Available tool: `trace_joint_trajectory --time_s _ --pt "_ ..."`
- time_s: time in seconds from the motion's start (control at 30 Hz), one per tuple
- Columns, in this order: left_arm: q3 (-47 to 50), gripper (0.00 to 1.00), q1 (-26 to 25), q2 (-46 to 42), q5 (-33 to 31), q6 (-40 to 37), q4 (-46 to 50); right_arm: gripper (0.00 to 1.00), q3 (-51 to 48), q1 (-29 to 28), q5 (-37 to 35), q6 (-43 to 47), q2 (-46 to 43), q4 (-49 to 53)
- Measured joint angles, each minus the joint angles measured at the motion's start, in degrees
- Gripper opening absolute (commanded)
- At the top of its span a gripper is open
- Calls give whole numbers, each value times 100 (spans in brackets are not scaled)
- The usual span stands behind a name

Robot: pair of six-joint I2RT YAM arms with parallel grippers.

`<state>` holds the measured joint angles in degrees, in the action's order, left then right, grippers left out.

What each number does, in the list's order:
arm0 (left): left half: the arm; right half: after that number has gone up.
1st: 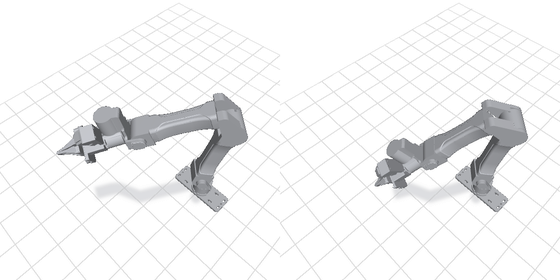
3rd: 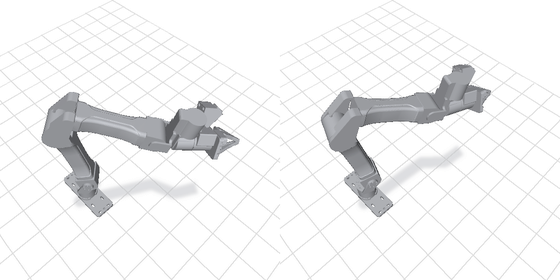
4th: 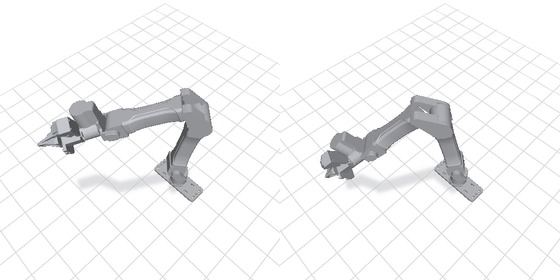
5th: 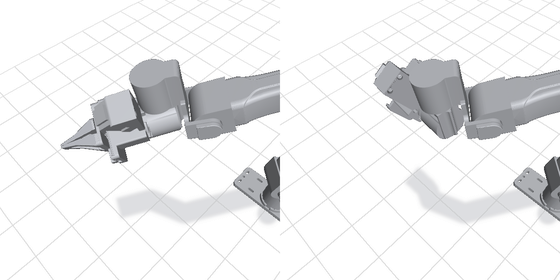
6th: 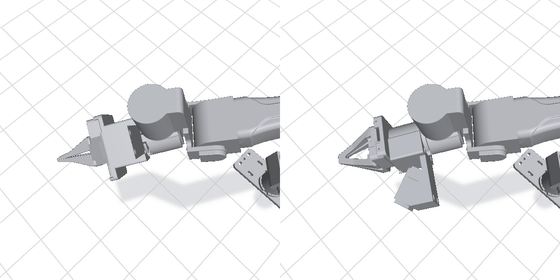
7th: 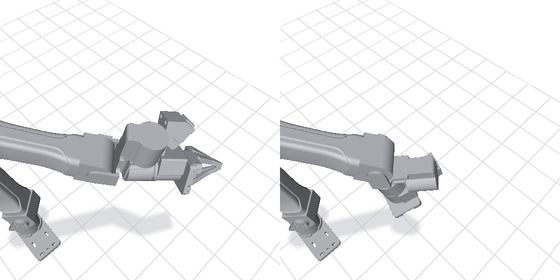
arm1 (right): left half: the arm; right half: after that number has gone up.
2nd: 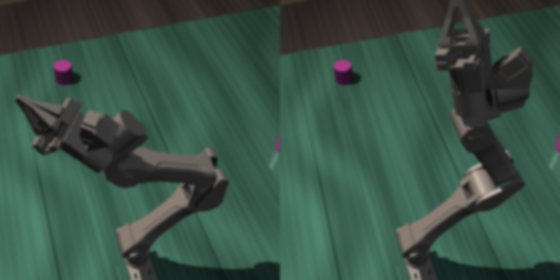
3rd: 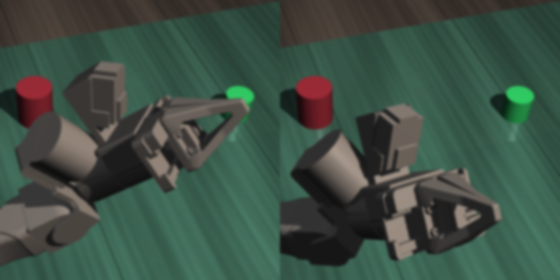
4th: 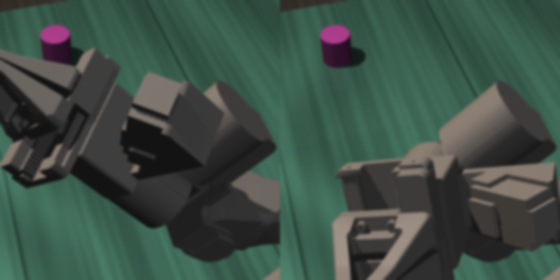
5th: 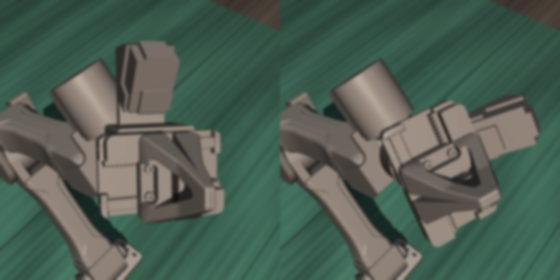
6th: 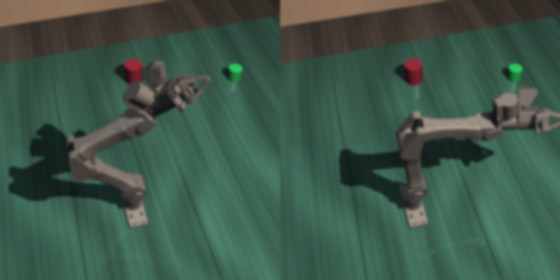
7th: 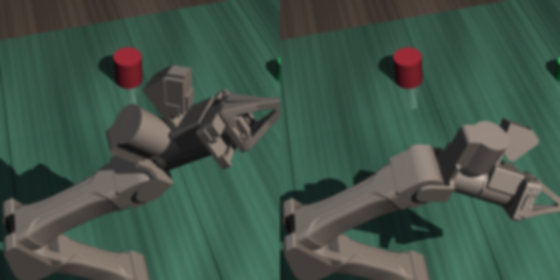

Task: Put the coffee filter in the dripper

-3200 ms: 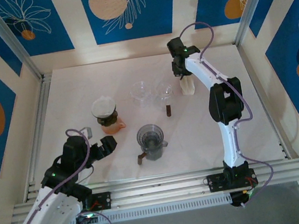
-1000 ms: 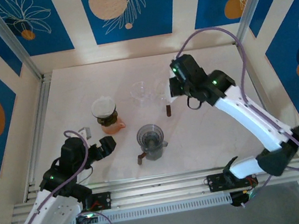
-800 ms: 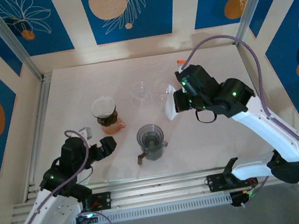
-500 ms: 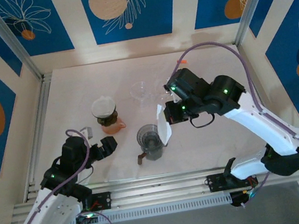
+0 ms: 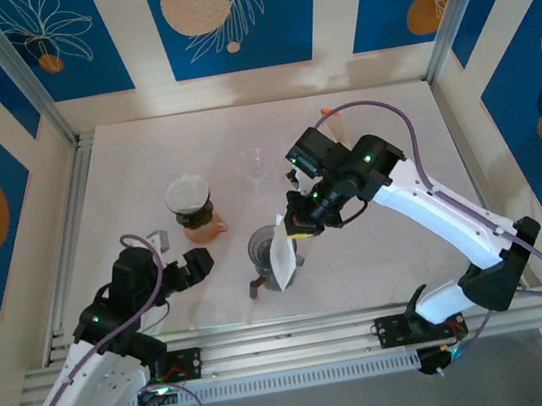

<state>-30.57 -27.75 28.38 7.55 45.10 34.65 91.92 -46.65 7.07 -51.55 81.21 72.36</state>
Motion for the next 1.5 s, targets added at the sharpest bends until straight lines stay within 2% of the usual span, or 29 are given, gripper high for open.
trace_joint_trajectory --time_s 0.5,0.57,0.67,0.73,0.87,1.13,1.33,1.5 --pt "-184 100 0 466 457 -66 -280 0 -61 188 -157 -144 874 -186" --pt "-308 100 0 632 629 -66 -431 8 -44 177 -264 -79 953 -160" --pt "-490 100 0 929 953 -72 -741 30 66 127 -450 66 1045 -85" --pt "-584 99 0 1130 1204 -92 -960 40 179 66 -588 149 1054 -87" --pt "-680 95 0 1504 1624 -162 -1292 49 409 -98 -914 356 1047 -74" --pt "-758 91 0 1775 2166 -199 -1585 49 439 -426 -1722 719 765 -131" --pt "-938 90 0 1882 2382 -225 -1593 49 -39 -616 -2116 785 476 -267" --pt "-997 90 -37 2024 2472 -328 -1615 37 -332 -625 -2122 876 437 -409"
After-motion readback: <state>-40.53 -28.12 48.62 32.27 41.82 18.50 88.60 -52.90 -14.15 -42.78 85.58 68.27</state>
